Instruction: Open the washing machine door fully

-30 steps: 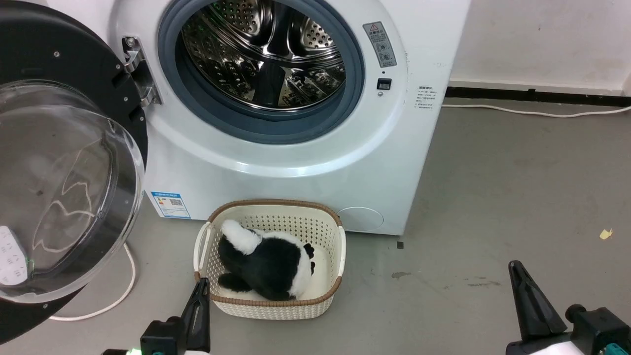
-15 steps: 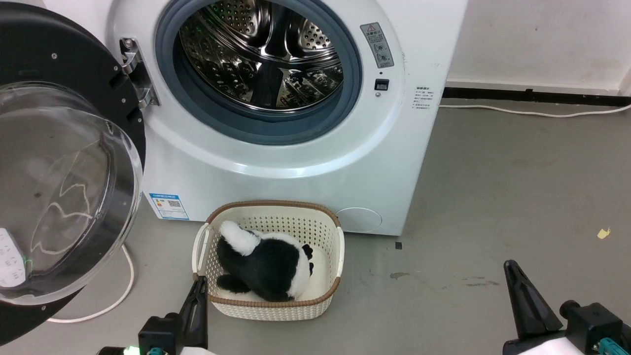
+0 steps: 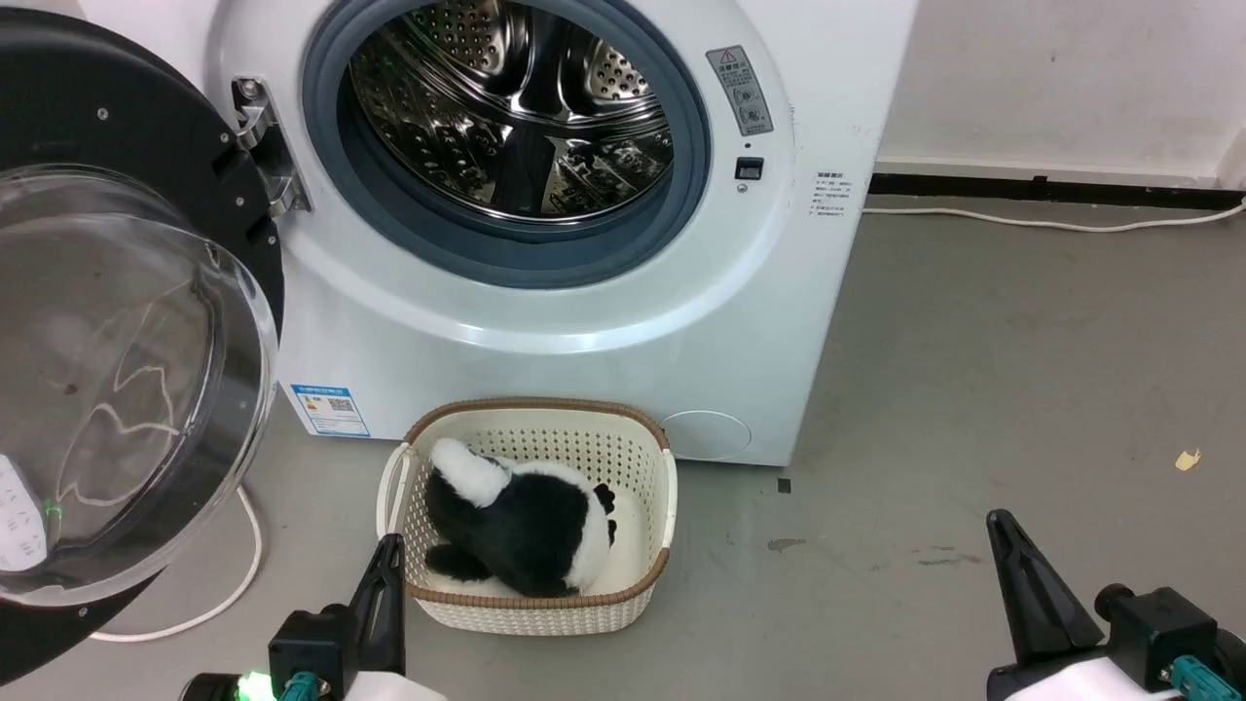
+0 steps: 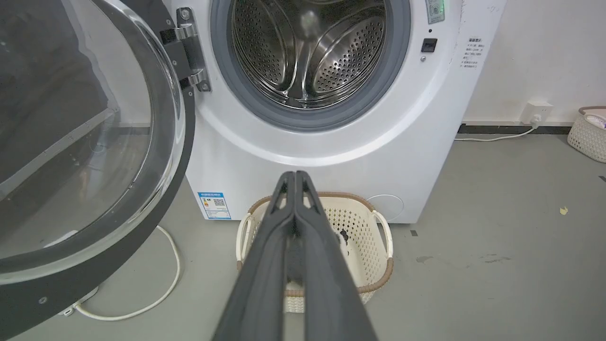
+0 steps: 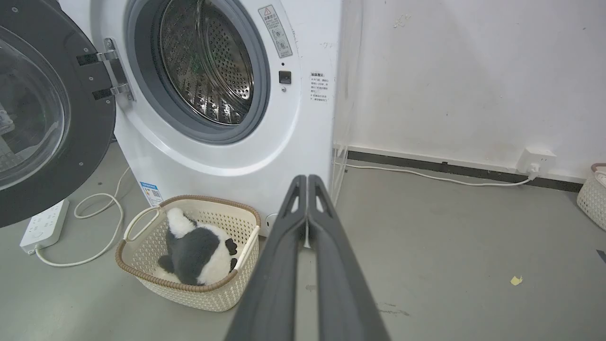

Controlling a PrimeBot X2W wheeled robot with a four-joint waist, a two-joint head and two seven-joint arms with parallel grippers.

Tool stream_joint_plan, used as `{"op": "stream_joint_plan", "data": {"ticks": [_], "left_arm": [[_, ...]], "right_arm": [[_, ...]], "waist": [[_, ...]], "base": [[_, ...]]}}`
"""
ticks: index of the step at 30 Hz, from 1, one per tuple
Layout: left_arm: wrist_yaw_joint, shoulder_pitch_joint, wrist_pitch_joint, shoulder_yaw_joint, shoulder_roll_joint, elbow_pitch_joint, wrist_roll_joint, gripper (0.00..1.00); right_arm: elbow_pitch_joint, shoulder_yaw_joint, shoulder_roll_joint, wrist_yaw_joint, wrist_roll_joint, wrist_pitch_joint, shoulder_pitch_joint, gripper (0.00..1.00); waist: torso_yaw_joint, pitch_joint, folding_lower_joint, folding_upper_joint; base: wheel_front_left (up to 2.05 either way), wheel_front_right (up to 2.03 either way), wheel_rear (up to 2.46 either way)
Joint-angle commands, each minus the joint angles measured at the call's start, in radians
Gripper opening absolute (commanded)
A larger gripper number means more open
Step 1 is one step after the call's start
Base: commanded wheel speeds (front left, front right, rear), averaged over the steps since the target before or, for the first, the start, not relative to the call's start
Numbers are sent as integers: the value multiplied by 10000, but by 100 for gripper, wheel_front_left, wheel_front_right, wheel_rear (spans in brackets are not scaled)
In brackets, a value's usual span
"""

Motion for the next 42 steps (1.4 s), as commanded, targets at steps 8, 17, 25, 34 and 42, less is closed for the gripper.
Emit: {"op": "stream_joint_plan", "data": {"ticks": [8, 17, 25, 34, 42], "left_arm": [[-83, -193, 196, 66, -75, -150, 108, 0], [-112, -248, 379, 128, -90, -243, 153, 0], [-138, -298, 543, 184, -104, -327, 194, 0], [-168, -353, 727, 246, -119, -421, 239, 0], [-194, -402, 890, 301, -133, -504, 280, 0]], "right_arm": [[-66, 75, 16, 4, -115, 198, -221, 0], [-80, 130, 19, 4, -166, 383, -290, 0], [-92, 180, 21, 5, -212, 547, -351, 0], [-106, 236, 24, 5, -263, 732, -420, 0], [-119, 285, 26, 6, -309, 896, -481, 0]], "waist": [[-30, -14, 0, 0], [-63, -29, 0, 0], [-92, -42, 0, 0], [-125, -57, -1, 0], [-154, -70, -1, 0]], "base": [[0, 0, 0], [0, 0, 0], [0, 0, 0], [0, 0, 0], [0, 0, 0]]}}
